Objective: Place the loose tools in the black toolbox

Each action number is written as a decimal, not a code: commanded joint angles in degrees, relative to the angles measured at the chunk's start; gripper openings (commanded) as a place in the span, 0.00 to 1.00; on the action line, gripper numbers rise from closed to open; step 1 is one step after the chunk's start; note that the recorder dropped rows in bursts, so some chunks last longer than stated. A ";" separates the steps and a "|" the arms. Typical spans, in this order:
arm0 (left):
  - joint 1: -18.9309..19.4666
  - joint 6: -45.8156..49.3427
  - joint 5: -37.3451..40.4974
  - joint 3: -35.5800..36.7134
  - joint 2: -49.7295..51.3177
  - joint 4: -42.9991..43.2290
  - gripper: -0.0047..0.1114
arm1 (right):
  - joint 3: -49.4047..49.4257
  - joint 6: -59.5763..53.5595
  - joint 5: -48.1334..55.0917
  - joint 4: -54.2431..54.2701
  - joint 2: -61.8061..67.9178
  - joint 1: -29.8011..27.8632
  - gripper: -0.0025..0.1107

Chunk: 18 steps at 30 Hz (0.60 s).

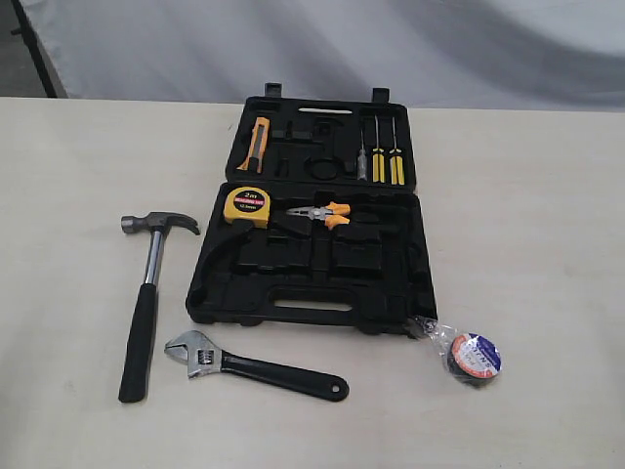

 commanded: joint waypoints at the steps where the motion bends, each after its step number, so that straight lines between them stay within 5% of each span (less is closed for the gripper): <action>1: 0.19 -0.59 -0.97 0.53 -0.46 -0.78 0.05 | -0.09 -0.75 1.61 -0.59 8.72 -0.22 0.03; 11: 0.19 -0.59 -0.97 0.53 -0.46 -0.78 0.05 | -4.15 -0.75 0.37 -0.59 31.88 0.04 0.05; 18: 0.19 -0.59 -0.97 0.53 -0.46 -0.78 0.05 | -6.73 -0.75 -4.71 -0.59 49.01 11.65 0.46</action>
